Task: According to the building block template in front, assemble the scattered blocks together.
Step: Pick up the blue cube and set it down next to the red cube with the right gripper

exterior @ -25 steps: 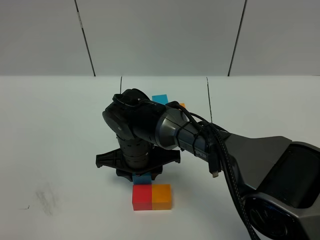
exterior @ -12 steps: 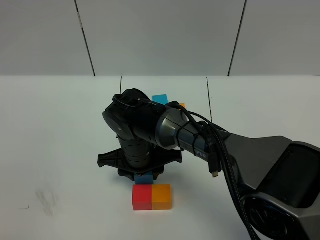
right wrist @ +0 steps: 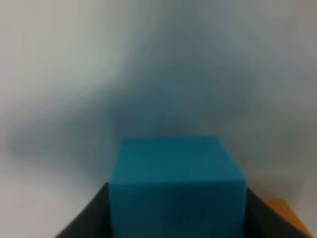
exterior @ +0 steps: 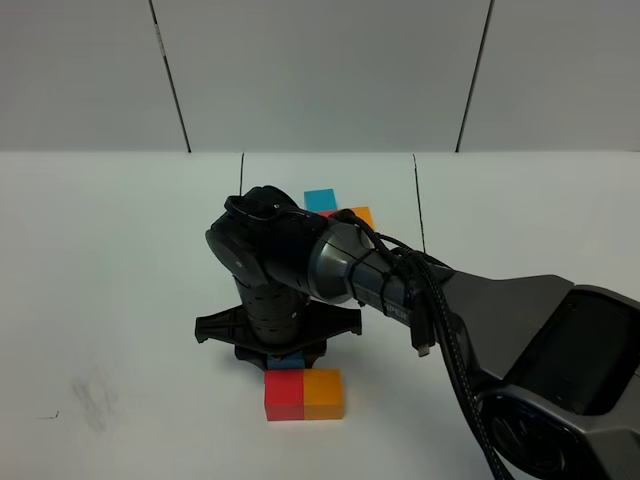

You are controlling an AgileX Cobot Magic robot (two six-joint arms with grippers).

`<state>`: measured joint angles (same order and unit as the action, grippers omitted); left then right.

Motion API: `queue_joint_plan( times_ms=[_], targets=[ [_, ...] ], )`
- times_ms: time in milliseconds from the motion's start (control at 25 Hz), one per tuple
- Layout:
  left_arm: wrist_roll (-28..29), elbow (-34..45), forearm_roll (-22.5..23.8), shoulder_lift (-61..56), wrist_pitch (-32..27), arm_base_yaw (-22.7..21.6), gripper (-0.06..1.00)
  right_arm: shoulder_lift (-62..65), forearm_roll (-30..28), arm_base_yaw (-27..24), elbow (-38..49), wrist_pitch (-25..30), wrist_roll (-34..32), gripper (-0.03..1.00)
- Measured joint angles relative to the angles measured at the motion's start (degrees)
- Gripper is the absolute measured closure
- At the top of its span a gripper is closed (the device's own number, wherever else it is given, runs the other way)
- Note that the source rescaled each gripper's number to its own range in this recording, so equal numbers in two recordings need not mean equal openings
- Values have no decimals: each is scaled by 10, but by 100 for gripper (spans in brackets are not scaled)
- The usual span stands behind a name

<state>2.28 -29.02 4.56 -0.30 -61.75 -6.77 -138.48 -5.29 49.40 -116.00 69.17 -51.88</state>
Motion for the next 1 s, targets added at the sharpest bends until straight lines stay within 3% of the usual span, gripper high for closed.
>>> queue_joint_plan(
  times_ms=[1000],
  targets=[
    [-1,0,0,0,0,0,31,-16,10,0,-1,-9,2,78]
  ],
)
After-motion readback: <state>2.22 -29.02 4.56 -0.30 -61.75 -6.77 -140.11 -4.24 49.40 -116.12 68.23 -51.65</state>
